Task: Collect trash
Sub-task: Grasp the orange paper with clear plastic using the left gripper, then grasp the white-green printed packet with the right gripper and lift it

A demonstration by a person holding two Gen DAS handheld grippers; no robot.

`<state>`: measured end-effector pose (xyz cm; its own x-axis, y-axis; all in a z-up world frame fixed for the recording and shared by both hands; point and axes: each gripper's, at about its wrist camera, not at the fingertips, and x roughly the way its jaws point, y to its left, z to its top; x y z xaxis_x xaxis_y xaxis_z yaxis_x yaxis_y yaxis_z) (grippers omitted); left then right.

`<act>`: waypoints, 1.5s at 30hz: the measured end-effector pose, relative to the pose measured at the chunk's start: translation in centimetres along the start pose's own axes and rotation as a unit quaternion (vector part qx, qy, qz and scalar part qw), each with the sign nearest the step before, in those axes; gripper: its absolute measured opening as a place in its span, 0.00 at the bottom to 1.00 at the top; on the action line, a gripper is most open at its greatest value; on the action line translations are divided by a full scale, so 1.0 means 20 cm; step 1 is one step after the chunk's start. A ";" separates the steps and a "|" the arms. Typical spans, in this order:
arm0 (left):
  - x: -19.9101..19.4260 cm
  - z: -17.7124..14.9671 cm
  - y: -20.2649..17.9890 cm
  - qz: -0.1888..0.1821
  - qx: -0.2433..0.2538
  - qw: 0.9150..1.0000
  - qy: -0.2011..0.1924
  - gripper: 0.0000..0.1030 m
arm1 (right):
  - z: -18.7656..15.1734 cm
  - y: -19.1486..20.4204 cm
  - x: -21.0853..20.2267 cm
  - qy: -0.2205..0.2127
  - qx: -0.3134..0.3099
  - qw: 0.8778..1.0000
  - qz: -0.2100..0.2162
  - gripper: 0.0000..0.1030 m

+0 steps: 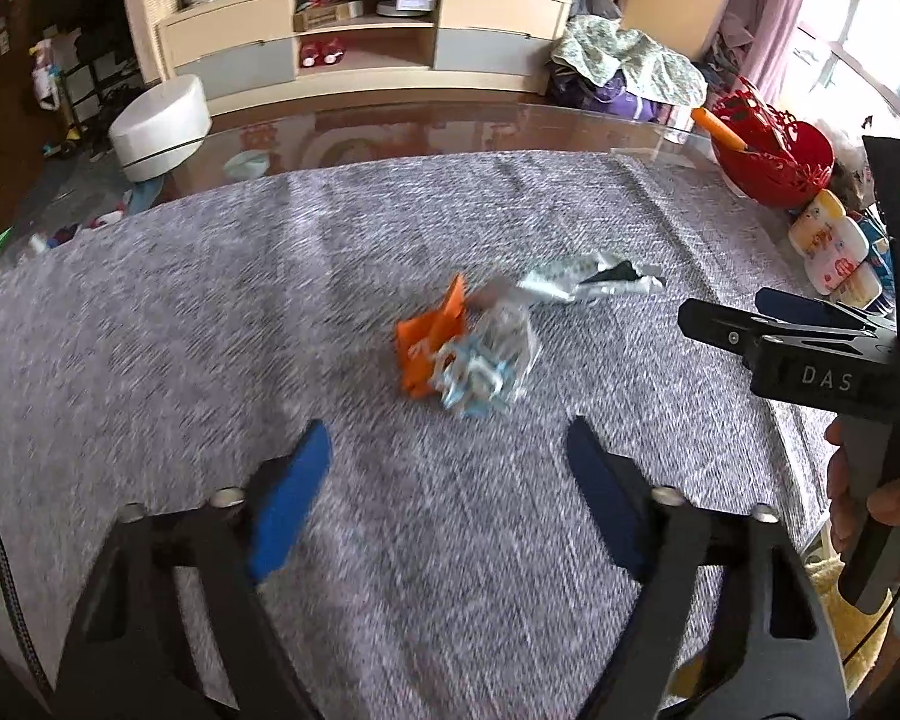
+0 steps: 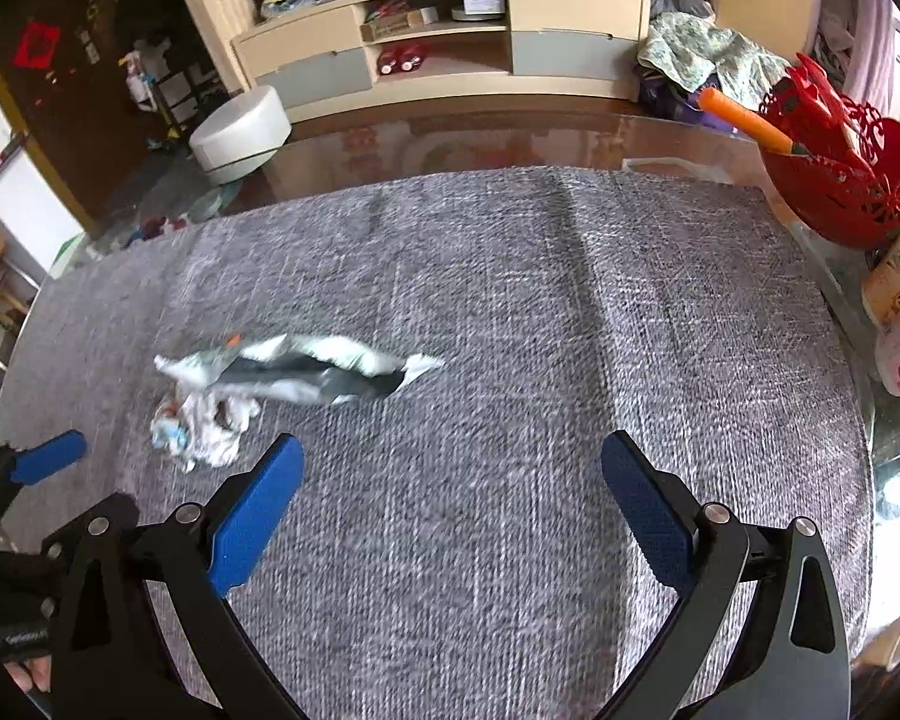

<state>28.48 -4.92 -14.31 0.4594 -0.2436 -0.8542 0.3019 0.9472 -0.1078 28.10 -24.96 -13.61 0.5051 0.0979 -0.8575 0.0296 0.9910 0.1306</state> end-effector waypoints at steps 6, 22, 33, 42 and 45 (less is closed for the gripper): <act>0.07 0.06 -0.01 -0.019 0.001 1.000 0.002 0.43 | 0.03 0.02 -0.03 -0.015 -0.001 0.999 0.030 0.93; 0.06 0.10 0.01 -0.036 0.016 0.999 -0.013 0.09 | 0.12 0.15 0.07 -0.005 -0.042 0.998 0.047 0.84; 0.06 0.10 0.13 -0.016 -0.005 1.000 -0.013 0.05 | 0.15 0.26 0.20 0.011 -0.084 0.995 0.056 0.83; 0.06 0.10 0.17 -0.013 -0.015 1.000 -0.013 0.05 | 0.12 0.34 0.18 0.024 -0.115 0.989 0.094 0.33; 0.07 0.10 0.19 -0.013 -0.017 1.000 -0.011 0.05 | 0.09 0.38 0.15 0.027 -0.124 0.986 0.109 0.31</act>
<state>31.79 -2.13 -14.87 0.4705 -0.2716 -0.8396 0.2857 0.9471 -0.1463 31.42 -17.20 -14.34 0.4286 0.3094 -0.8489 -0.2903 0.9369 0.1949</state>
